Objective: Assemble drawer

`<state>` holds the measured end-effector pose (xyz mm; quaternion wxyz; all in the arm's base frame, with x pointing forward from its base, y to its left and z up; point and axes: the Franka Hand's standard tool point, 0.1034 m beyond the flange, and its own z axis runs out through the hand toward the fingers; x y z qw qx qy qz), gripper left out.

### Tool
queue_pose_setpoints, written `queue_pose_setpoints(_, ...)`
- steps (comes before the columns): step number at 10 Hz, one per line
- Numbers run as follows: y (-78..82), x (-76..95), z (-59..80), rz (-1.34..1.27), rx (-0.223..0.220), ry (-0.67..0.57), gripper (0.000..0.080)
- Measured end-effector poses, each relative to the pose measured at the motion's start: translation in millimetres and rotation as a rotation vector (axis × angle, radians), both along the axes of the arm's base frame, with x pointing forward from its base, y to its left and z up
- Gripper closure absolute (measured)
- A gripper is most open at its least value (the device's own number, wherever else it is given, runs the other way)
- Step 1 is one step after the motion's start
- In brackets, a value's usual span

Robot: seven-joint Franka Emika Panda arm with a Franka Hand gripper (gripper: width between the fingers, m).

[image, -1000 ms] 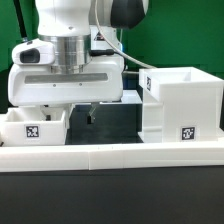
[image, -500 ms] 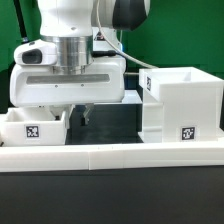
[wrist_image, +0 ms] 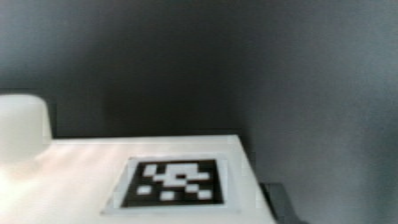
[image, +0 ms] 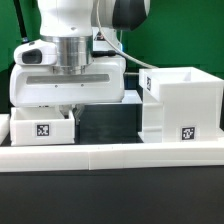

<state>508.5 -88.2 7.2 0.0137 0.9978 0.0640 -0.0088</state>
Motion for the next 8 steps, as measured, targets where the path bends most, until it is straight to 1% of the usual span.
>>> queue_pose_setpoints(4,1.2,0.0,0.4,0.004,0.000,0.002,0.0757)
queue_pose_setpoints(6,21.1,2.6,13.9,0.062,0.007,0.022,0.0757)
queue_pose_setpoints(8,35.0,6.8,33.3,0.117,0.017,0.029,0.0757)
